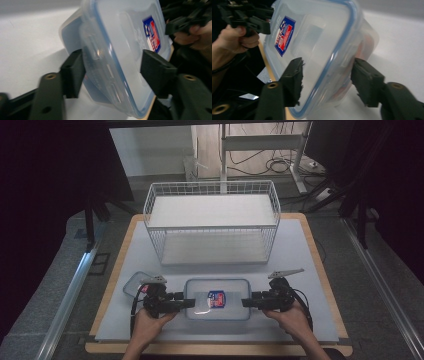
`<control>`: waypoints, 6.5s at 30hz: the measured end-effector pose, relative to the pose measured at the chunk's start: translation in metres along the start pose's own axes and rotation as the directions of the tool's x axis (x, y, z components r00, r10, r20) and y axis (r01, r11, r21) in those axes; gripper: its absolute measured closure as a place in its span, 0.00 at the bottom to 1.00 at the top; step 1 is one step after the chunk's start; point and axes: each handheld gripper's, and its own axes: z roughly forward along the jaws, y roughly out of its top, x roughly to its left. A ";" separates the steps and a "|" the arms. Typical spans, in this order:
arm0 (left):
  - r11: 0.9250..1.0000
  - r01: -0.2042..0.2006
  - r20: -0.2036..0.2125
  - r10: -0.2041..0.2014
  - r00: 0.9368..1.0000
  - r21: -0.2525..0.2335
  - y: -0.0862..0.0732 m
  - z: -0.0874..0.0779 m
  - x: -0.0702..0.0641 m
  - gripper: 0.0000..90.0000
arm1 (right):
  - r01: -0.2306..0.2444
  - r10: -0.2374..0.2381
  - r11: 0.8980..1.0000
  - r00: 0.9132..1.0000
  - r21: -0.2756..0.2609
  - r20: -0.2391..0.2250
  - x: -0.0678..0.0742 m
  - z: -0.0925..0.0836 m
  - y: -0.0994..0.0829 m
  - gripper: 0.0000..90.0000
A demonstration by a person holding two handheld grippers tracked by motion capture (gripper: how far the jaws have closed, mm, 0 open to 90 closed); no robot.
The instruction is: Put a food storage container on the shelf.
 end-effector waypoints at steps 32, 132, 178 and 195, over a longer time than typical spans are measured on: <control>0.997 0.009 -0.018 -0.011 1.000 -0.077 0.002 -0.012 -0.016 0.55 | 0.002 -0.004 0.996 1.000 -0.094 -0.022 0.012 -0.015 -0.001 0.63; 0.937 0.140 -0.011 -0.151 0.988 -0.321 0.243 -0.055 0.021 0.54 | -0.023 0.051 0.938 0.996 -0.345 0.074 -0.003 -0.044 0.254 0.68; 0.920 -0.334 -0.282 0.271 0.920 -0.204 0.168 -0.048 -0.026 1.00 | 0.372 -0.312 0.900 0.913 -0.225 0.261 0.039 -0.025 0.169 1.00; 0.929 -0.328 -0.350 0.253 0.902 -0.172 0.191 -0.031 -0.019 1.00 | 0.355 -0.277 0.907 0.908 -0.227 0.315 0.025 -0.016 0.185 1.00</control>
